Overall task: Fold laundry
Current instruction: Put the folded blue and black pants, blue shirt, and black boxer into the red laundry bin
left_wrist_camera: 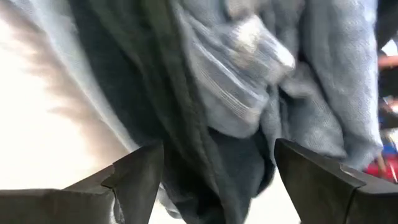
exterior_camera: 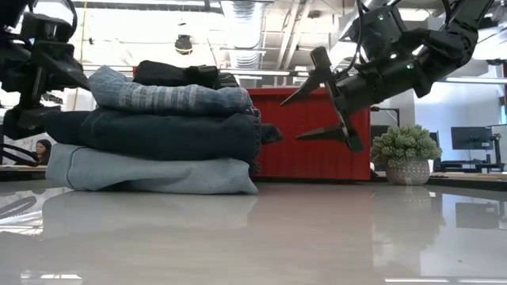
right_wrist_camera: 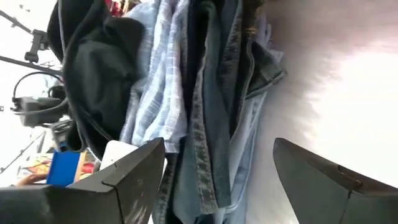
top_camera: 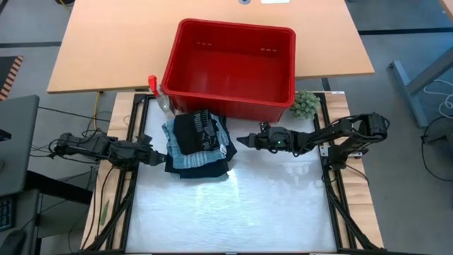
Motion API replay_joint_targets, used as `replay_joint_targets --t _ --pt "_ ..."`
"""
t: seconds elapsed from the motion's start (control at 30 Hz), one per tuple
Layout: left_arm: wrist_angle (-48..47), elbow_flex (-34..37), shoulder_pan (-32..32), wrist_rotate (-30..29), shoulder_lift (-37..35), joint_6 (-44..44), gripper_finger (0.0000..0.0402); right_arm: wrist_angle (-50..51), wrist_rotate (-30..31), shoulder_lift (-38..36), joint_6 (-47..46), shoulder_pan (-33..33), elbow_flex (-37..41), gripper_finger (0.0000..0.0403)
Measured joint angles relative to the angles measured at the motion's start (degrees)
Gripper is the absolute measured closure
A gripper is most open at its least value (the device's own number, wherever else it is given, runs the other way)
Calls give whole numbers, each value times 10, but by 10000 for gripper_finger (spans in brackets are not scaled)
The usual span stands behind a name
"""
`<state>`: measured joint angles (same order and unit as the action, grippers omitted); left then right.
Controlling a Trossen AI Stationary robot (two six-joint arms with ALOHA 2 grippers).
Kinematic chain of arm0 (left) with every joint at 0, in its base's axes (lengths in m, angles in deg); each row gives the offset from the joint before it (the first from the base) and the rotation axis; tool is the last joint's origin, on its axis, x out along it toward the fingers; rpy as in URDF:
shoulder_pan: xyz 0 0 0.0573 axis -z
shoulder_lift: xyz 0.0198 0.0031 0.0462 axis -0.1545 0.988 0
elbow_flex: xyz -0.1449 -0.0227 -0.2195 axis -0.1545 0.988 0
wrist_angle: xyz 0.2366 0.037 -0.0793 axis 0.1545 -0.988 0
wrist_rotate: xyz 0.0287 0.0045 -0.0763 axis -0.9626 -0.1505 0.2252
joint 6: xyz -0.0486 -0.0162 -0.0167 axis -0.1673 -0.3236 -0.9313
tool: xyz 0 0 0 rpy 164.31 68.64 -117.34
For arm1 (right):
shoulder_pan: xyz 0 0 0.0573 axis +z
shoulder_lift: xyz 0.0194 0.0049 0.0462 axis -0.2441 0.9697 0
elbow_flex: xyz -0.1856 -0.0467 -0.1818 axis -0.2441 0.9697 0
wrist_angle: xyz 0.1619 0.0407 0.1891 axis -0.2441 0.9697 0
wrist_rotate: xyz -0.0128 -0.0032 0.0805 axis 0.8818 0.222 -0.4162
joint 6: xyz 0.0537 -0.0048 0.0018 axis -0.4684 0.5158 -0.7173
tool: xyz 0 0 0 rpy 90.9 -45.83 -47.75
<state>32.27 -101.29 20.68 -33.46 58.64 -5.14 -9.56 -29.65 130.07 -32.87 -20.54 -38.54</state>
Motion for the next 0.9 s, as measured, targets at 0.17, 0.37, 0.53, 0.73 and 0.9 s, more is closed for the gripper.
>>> replay_joint_targets --t 0.17,0.37,0.53,0.73,0.9 --pt "32 5 0 38 -12 27 108 12 13 0 -1 12 0 78" --pt "83 6 0 47 -20 56 108 -6 24 9 -1 15 0 71" --pt "90 21 0 40 -18 56 108 -97 21 76 -4 19 -9 62" --pt "71 22 0 7 -22 56 108 -156 17 134 -11 27 -13 58" --pt "63 22 0 6 -22 60 108 -198 14 186 5 30 -34 58"
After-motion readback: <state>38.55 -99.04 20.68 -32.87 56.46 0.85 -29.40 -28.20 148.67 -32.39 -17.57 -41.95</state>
